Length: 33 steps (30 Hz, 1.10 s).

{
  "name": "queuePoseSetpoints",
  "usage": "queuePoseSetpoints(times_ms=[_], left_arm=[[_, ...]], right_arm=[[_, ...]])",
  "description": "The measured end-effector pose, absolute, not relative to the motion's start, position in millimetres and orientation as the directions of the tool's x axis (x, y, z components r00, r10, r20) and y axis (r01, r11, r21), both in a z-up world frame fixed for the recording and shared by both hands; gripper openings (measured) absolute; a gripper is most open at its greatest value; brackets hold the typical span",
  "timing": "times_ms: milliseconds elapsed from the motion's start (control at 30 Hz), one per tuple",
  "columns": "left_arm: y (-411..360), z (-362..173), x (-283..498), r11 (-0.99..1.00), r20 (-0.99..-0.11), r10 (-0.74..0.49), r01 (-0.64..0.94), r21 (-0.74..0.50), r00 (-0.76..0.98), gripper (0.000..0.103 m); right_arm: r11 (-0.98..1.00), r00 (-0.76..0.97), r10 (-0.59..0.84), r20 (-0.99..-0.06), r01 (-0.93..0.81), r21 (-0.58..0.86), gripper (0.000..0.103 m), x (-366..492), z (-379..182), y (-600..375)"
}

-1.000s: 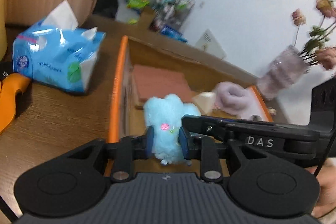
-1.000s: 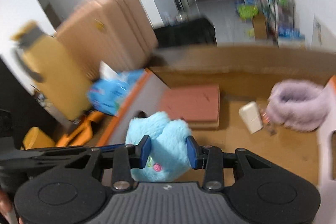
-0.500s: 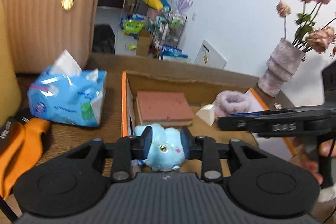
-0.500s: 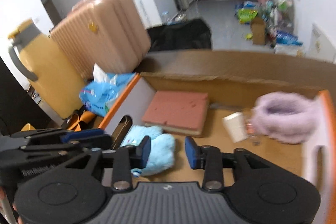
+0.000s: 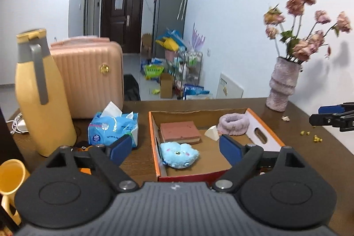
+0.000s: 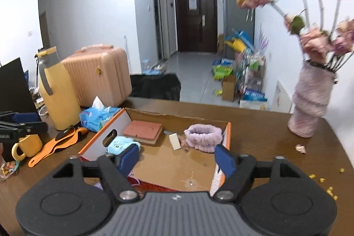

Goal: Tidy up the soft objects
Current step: 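Move the left tool back over the table toward the pink satin scrunchie, then close the left tool on the pink satin scrunchie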

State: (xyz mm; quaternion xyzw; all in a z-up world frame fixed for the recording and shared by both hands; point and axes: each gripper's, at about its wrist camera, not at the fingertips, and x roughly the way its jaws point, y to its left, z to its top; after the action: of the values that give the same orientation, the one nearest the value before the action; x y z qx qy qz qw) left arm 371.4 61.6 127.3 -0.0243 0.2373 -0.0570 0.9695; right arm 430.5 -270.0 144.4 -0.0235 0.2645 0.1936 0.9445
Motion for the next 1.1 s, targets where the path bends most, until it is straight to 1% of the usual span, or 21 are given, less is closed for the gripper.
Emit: queuePoseSetpoints(times_ms=[100,200,267,333,433,567,667,733,867,1000,1100], left_arm=[[57.5,134.7,347.9,0.992,-0.430,-0.120,0.096,-0.077,0.895,0.091],[51.5,137.7,323.4,0.993,-0.398,-0.117,0.094,-0.075,0.910,0.094],[46.9,136.1,302.5,0.994,-0.373,-0.106,0.083,-0.076,0.922,0.096],[41.5,129.6,279.4,0.993,-0.356,-0.112,0.088,-0.083,0.928,0.098],[31.4,109.1,241.1,0.988,-0.344,-0.136,0.104,-0.110,0.929,0.099],[15.2,78.8,195.7,0.989,-0.338,-0.136,0.107,-0.103,0.931,0.103],[13.7,62.9,177.2,0.985,-0.378,-0.141,0.090,-0.149,0.915,0.103],[9.9,53.7,168.0,0.985,-0.409,-0.133,0.074,-0.156,0.903,0.103],[2.3,44.4,157.4,0.985,-0.419,-0.134,0.075,-0.154,0.898,0.103],[-11.6,38.2,160.9,0.982,-0.435,-0.155,0.091,-0.163,0.887,0.103],[-27.9,30.0,170.8,0.976,-0.459,-0.198,0.131,-0.173,0.866,0.103]], right_arm=[[0.918,0.791,0.372,-0.486,-0.391,0.066,0.077,408.4,148.2,-272.0],[0.912,0.809,0.394,-0.436,-0.404,0.073,0.078,381.4,151.6,-273.2],[0.904,0.820,0.410,-0.400,-0.423,0.060,0.080,359.5,149.7,-273.3],[0.903,0.834,0.412,-0.367,-0.427,0.043,0.084,336.0,141.8,-273.2],[0.890,0.833,0.434,-0.344,-0.455,0.021,0.085,302.5,121.4,-274.1],[0.884,0.816,0.454,-0.358,-0.463,0.065,0.087,265.2,84.5,-281.3],[0.912,0.835,0.402,-0.375,-0.400,0.088,0.087,240.6,58.6,-288.6],[0.923,0.844,0.381,-0.378,-0.373,0.097,0.087,225.5,44.0,-294.4],[0.921,0.823,0.390,-0.413,-0.353,0.165,0.087,207.4,18.2,-311.3],[0.933,0.820,0.360,-0.446,-0.330,0.146,0.086,204.1,6.4,-319.1],[0.938,0.826,0.346,-0.446,-0.314,0.146,0.085,205.8,3.6,-324.8]])
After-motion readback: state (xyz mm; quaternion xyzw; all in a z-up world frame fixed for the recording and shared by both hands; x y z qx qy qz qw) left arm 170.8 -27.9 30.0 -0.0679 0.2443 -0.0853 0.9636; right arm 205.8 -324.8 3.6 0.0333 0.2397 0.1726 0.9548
